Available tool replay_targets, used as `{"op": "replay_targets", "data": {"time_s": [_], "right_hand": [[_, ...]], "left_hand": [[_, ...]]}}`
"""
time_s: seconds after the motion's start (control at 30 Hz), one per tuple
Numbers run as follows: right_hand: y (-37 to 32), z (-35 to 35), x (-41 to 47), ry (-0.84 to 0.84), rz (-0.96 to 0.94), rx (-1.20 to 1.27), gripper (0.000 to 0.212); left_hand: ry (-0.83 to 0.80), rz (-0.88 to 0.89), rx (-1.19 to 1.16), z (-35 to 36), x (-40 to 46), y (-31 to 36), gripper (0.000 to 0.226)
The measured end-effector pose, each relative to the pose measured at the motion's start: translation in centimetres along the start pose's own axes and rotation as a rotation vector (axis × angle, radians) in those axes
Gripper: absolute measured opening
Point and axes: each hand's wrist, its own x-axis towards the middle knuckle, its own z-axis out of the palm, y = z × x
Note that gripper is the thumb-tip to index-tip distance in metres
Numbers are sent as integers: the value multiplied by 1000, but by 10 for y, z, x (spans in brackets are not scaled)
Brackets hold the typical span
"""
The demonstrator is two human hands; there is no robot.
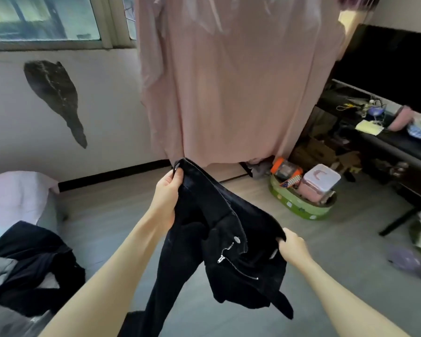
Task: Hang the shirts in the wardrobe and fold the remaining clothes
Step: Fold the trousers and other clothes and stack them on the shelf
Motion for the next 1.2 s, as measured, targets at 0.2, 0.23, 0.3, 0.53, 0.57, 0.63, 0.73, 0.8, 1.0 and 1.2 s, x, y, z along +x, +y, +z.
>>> {"op": "replay_targets", "data": {"time_s": [0.2, 0.23, 0.3, 0.53, 0.57, 0.63, 0.73, 0.8, 1.0, 1.2], "right_hand": [[-17, -31, 4, 482, 73, 487, 32], [-21, -36, 5, 524, 64, 530, 34], [-27, -42, 5, 588, 48, 609, 36], [-47, -53, -1, 553, -169, 547, 27], [-50, -55, -2, 533, -219, 531, 28], [-57, -58, -3, 504, -314, 519, 32], [-68, -62, -5, 504, -336, 645, 36], [-68, -67, -3, 572, -175, 797, 40], [-46, -51, -5, 541, -33, 539, 56], [-53, -32, 2, 396, 11, 396, 31]], "left_hand": [[-168, -55, 246, -24, -5, -19, 21], [-185, -46, 315, -32, -6, -23, 21], [-203, -13, 429, -43, -9, -31, 22], [-524, 138, 674, -36, -6, -19, 32], [-595, 157, 709, -31, -6, -15, 32], [-690, 155, 752, -23, -5, -11, 31], [-734, 119, 670, -21, -1, -10, 28], [-652, 79, 480, -28, 1, -9, 30], [-154, 2, 122, -61, 10, -15, 36], [-119, 51, 231, -92, 9, -9, 46]]}}
